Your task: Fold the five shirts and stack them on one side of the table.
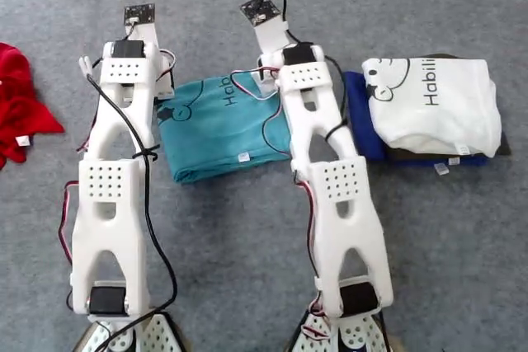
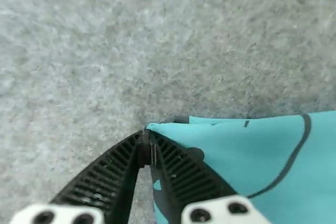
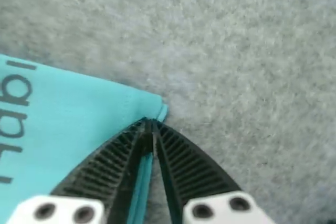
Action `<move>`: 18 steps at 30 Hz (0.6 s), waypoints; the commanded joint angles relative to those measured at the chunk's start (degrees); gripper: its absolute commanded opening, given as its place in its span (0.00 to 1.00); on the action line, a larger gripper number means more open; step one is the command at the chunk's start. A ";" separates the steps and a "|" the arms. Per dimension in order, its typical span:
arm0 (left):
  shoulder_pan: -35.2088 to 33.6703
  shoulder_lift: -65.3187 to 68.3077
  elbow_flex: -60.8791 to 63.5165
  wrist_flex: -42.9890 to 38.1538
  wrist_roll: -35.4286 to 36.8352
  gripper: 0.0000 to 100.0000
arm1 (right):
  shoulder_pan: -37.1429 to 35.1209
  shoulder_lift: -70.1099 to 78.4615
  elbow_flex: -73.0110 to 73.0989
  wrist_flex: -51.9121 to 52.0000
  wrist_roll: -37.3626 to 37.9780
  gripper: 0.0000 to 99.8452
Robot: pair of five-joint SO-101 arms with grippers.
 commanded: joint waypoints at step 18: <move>-1.54 3.60 -15.60 11.96 0.09 0.03 | 3.08 -14.90 -30.37 33.41 0.88 0.01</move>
